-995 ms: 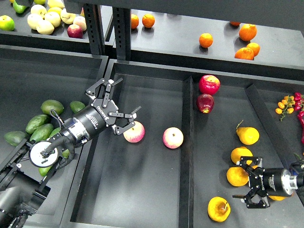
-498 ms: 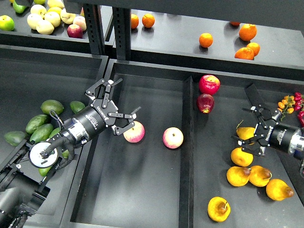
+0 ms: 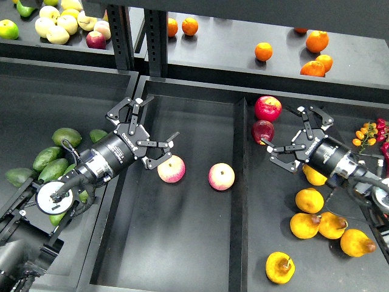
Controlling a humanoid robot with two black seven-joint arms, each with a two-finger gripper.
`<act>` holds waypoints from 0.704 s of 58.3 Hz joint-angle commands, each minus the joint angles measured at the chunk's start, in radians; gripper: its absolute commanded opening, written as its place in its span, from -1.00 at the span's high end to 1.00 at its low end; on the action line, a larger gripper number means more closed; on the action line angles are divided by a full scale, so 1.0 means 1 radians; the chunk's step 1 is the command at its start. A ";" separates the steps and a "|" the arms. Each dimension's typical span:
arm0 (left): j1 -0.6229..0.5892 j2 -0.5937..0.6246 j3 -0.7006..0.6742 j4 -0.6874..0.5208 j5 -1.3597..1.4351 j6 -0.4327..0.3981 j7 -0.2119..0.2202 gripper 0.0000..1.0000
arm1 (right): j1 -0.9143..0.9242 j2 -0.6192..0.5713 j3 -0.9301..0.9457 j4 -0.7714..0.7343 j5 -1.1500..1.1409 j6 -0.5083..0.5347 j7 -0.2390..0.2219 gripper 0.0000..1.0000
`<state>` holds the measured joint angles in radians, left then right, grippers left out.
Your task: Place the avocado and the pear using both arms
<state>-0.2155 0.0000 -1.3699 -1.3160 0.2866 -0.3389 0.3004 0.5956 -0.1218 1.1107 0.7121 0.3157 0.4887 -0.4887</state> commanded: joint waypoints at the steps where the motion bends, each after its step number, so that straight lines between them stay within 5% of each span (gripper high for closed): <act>1: -0.011 0.000 0.002 0.006 -0.001 0.004 -0.003 -0.99 | -0.008 0.122 0.144 -0.040 -0.012 0.000 0.000 -0.98; 10: -0.041 0.000 0.000 0.014 -0.015 0.023 -0.003 -0.99 | -0.010 0.122 0.258 -0.043 -0.053 0.000 0.000 -0.99; 14: -0.062 0.000 -0.003 0.032 -0.021 0.024 -0.004 -0.99 | -0.010 0.122 0.276 -0.042 -0.078 0.000 0.097 -0.99; 15: -0.079 0.000 -0.008 0.044 -0.021 0.024 -0.006 -0.99 | -0.008 0.122 0.279 -0.043 -0.101 0.000 0.170 -0.99; 16: -0.087 0.000 -0.009 0.047 -0.021 0.026 -0.006 -0.99 | -0.008 0.122 0.279 -0.045 -0.112 0.000 0.197 -0.99; 20: -0.111 0.000 -0.017 0.069 -0.021 0.028 -0.006 -0.99 | 0.000 0.122 0.278 -0.052 -0.150 0.000 0.245 -0.99; 41: -0.280 0.000 -0.051 0.231 -0.021 0.063 -0.046 -0.99 | 0.046 0.122 0.275 -0.149 -0.458 0.000 0.260 -0.99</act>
<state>-0.4593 0.0000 -1.4142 -1.1197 0.2653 -0.2872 0.2661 0.6323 0.0001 1.3846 0.5663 -0.1000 0.4887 -0.2291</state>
